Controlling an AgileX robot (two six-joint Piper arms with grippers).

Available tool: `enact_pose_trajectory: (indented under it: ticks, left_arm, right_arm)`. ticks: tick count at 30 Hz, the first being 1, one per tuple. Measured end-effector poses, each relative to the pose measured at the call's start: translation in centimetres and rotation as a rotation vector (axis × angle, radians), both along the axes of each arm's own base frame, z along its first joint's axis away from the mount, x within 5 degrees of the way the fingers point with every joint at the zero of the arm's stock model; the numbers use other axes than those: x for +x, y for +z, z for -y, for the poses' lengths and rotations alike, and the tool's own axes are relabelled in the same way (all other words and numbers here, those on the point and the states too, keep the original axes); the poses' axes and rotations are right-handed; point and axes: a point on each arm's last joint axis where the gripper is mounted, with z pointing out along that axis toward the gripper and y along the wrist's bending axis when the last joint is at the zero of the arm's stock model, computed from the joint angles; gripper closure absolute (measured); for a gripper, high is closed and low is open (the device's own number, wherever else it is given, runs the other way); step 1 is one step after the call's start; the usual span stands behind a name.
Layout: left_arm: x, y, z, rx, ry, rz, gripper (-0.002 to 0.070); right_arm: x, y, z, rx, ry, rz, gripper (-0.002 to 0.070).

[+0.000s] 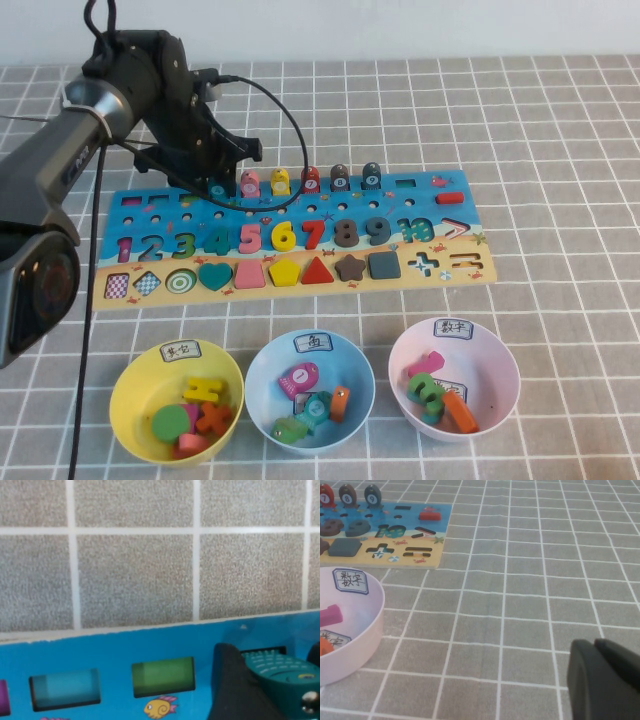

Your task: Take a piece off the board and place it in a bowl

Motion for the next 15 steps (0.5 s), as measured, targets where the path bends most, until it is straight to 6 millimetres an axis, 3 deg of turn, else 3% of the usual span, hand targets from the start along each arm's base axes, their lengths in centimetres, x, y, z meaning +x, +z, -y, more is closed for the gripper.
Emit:
enact_pose_trajectory:
  ticks: [15]
  left_arm:
    - [0.1, 1.3, 0.1, -0.01, -0.003, 0.016, 0.047]
  right_arm:
    - [0.0, 0.0, 0.0, 0.0, 0.0, 0.0, 0.0694]
